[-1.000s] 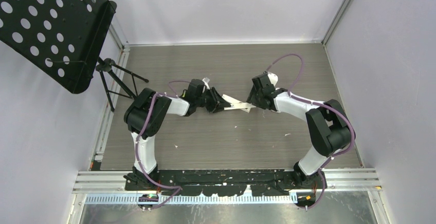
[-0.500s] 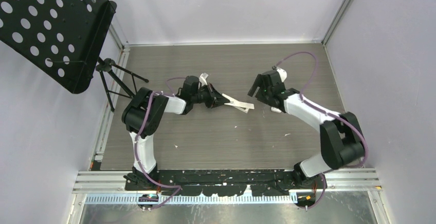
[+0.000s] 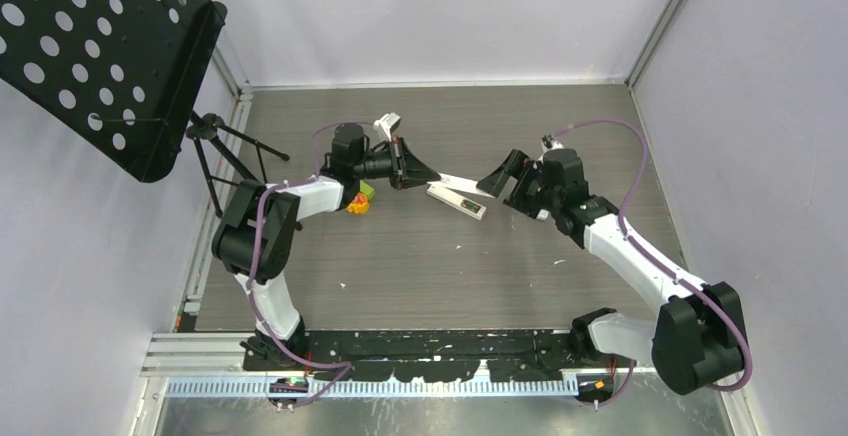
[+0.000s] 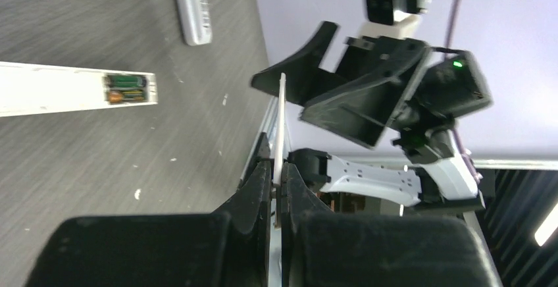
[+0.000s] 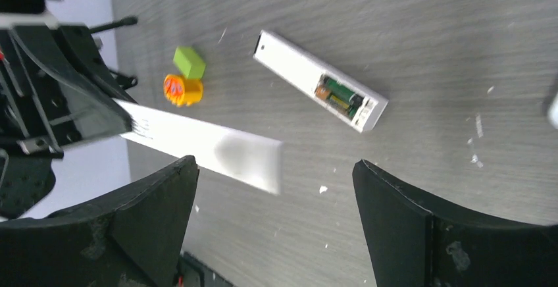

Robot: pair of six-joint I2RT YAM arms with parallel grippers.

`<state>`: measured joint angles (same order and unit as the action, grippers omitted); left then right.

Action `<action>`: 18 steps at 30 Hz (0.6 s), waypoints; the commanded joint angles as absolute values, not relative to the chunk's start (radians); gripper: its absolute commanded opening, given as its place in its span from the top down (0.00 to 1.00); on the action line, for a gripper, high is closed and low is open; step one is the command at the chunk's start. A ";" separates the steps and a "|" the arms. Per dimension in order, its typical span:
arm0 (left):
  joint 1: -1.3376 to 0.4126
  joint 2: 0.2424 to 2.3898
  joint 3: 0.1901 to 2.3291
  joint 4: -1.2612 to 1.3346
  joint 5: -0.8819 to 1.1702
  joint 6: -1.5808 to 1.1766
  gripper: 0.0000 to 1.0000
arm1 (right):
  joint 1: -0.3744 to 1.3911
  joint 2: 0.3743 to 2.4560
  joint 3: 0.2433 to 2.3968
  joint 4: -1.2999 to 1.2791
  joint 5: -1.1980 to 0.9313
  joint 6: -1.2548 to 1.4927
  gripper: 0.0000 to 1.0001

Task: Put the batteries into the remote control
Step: Load the battery cover into the remote control.

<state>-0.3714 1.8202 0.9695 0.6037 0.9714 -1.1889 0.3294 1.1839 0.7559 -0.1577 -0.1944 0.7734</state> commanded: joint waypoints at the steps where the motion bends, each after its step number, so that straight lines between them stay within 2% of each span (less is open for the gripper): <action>1: -0.356 1.706 0.993 0.676 1.084 -1.206 1.00 | 0.322 1.074 0.666 0.033 -0.381 0.813 0.09; 3: -0.356 1.692 0.991 0.702 1.104 -1.231 1.00 | 0.322 1.031 0.638 0.075 -0.393 0.835 0.11; 8: -0.356 1.673 0.960 0.809 1.120 -1.310 1.00 | 0.321 0.957 0.598 0.202 -0.459 0.889 0.26; 15: -0.356 1.657 0.929 0.855 1.131 -1.340 1.00 | 0.313 0.914 0.553 0.331 -0.505 0.960 0.26; 18: -0.356 1.648 0.924 0.860 1.137 -1.342 1.00 | 0.311 0.935 0.546 0.377 -0.529 1.000 0.34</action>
<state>-0.3595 1.6970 0.9348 0.7849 1.1038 -1.3254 0.3187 0.9291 0.5564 0.2470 -0.4736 0.9306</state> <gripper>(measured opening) 0.036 0.708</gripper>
